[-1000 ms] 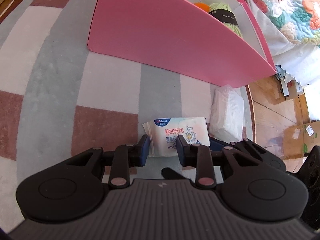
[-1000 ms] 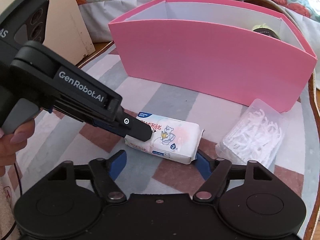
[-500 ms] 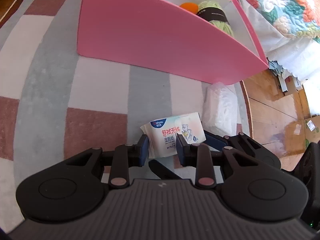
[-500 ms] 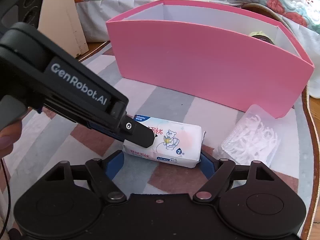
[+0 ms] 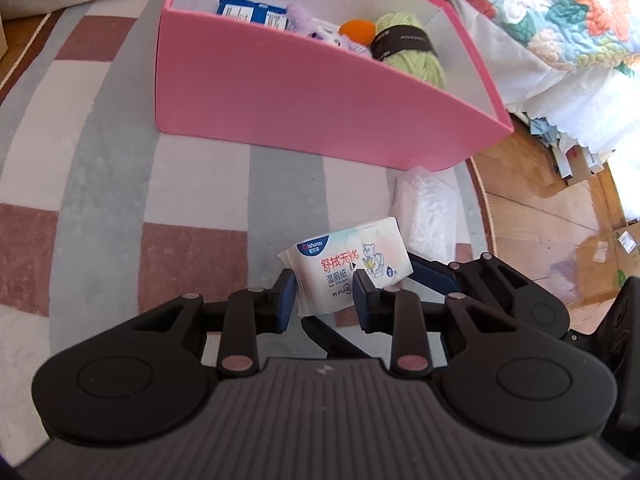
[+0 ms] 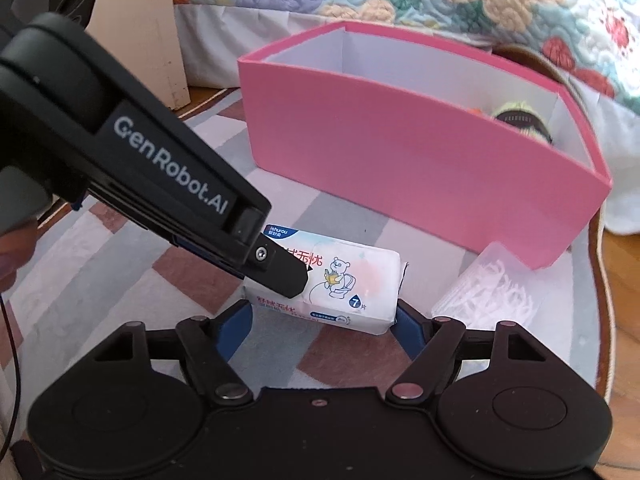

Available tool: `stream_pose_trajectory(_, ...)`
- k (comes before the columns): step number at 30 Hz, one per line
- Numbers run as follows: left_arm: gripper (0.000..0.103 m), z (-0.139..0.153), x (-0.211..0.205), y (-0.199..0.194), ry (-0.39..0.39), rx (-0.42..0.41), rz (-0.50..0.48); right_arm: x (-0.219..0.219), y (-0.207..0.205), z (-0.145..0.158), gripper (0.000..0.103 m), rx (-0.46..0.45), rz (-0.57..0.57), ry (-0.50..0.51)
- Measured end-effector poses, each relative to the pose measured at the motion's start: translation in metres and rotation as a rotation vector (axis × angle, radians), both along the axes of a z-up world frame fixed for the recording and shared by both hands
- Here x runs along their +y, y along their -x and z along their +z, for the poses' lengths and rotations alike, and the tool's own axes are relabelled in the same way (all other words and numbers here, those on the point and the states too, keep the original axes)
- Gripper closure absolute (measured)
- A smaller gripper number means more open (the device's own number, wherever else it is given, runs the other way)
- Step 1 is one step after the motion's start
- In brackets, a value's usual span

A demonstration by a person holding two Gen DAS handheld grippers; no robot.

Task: Organize objects
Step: 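Close the left tool on the end of the white tissue pack, then lift the white tissue pack with the left tool over the pink box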

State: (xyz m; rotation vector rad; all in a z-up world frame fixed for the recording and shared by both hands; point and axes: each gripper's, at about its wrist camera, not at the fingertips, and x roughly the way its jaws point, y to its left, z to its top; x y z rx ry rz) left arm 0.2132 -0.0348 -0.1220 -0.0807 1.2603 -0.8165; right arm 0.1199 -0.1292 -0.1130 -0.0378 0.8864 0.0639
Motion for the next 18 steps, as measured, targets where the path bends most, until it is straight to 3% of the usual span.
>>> stream_pose_trajectory(8,0.075,0.027,0.004,0.012,0.022,-0.045,-0.012,0.001,0.008,0.033,0.023,-0.018,0.046,0.026)
stream_pose_trajectory(18,0.074,0.074,0.014,0.023,0.072,-0.147,-0.017,0.000,0.026,0.074,0.021,-0.049,0.071,-0.042)
